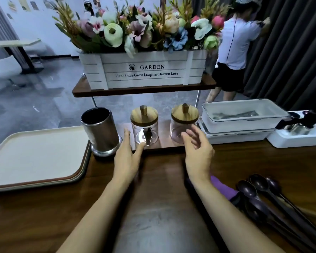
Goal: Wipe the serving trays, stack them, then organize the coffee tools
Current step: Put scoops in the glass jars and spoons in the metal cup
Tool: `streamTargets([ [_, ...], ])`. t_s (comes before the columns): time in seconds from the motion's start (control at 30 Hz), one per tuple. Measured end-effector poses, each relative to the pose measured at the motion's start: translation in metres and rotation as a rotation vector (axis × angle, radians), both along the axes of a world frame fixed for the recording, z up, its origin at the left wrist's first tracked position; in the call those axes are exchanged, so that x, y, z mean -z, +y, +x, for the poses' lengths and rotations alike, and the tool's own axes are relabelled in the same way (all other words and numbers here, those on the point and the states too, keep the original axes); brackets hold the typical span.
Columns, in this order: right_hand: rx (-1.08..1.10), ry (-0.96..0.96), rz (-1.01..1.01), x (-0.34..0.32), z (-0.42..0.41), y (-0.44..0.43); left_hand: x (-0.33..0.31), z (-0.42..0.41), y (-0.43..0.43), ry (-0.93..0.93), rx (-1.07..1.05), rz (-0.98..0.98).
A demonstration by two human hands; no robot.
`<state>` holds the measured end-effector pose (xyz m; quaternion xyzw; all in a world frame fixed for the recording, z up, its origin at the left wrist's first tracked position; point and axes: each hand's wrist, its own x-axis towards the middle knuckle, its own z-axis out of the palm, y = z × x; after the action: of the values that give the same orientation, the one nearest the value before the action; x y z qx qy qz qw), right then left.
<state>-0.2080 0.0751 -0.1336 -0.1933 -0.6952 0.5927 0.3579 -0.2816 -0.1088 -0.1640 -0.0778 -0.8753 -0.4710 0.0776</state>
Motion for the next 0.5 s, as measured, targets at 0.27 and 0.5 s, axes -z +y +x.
streamTargets([
  [0.27, -0.037, -0.224, 0.206, 0.015, -0.023, 0.026, 0.023, 0.070, 0.020, 0.136, -0.009, 0.151],
  [0.5, -0.139, -0.324, 0.204, 0.024, -0.059, 0.041, 0.023, 0.094, 0.025, -0.008, 0.017, 0.125],
])
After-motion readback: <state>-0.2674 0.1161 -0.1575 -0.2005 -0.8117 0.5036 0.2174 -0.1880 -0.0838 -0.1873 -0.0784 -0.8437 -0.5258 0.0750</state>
